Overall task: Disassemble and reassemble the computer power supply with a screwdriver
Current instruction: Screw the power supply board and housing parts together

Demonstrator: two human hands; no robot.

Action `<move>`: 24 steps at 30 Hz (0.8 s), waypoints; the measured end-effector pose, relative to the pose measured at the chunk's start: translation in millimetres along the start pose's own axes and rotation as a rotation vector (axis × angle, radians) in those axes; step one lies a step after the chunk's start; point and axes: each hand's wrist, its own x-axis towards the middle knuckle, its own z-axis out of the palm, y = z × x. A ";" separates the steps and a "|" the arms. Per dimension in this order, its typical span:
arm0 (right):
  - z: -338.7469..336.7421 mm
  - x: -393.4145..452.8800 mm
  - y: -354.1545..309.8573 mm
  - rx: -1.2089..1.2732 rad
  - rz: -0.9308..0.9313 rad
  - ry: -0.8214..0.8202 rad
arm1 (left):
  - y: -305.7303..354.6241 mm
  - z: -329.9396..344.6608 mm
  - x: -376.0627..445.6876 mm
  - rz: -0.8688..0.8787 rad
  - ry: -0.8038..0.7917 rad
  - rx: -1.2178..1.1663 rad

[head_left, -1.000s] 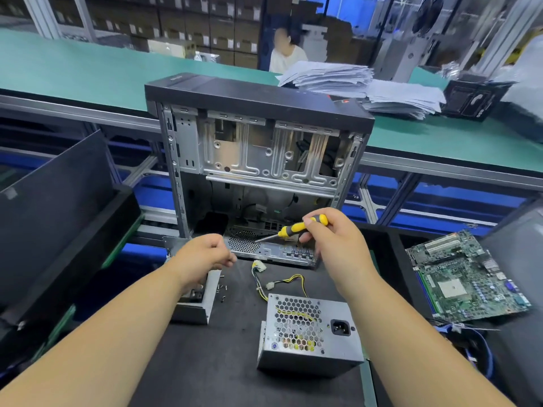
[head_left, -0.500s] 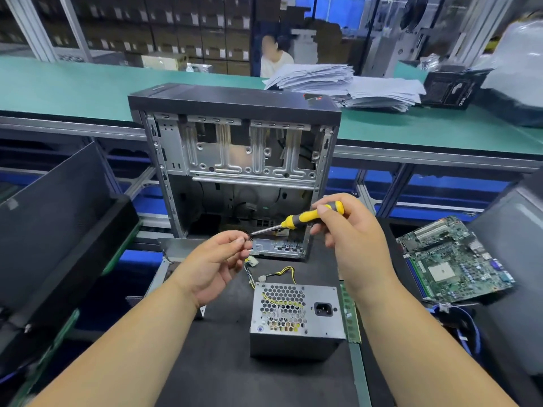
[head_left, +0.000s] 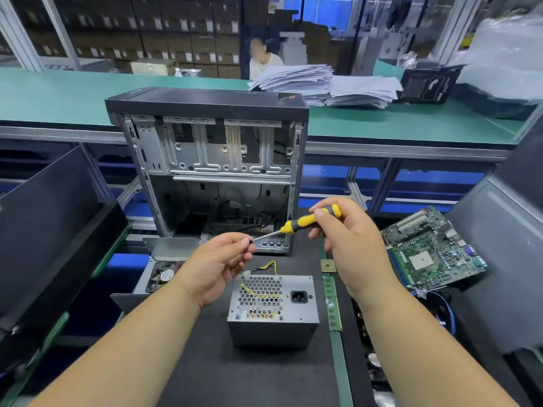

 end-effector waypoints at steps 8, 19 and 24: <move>-24.0 -6.3 2.0 -0.230 -0.049 -0.036 | -16.7 27.5 -5.9 0.200 0.058 0.290; -42.1 -4.0 3.5 -0.362 -0.112 -0.107 | -48.3 35.7 -20.6 0.278 -0.018 0.884; -31.2 -5.0 2.6 -0.634 -0.153 -0.265 | -52.4 31.5 -23.4 0.358 -0.083 1.174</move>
